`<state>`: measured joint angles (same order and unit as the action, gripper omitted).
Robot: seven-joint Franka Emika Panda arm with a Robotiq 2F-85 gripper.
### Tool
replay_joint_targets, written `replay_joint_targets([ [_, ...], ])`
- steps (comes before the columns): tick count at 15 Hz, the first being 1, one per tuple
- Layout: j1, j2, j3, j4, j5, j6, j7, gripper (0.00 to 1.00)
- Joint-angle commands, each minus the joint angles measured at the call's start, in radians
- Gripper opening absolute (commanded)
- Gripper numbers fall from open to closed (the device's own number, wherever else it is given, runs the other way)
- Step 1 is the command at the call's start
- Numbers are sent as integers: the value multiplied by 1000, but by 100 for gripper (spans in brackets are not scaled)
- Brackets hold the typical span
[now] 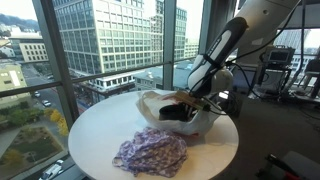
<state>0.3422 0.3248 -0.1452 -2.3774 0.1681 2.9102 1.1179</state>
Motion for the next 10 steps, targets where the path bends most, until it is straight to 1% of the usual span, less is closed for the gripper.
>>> replay_joint_targets([
  [1, 197, 68, -263, 38, -286, 34, 272, 2],
  [2, 258, 61, -319, 44, -362, 11, 349, 6],
  [3, 280, 58, -337, 50, -407, 0, 393, 32],
  [4, 284, 39, -327, 46, -434, -8, 411, 33],
  [5, 291, 18, -317, 38, -455, -17, 423, 40],
  [6, 319, 5, -326, 37, -491, -28, 452, 47],
  [7, 356, -14, -340, 36, -542, -52, 483, 54],
  [8, 410, -26, -365, 34, -557, -63, 489, 63],
  [9, 442, -53, -372, 27, -600, -68, 512, 69],
  [10, 479, -77, -383, 22, -638, -73, 528, 78],
])
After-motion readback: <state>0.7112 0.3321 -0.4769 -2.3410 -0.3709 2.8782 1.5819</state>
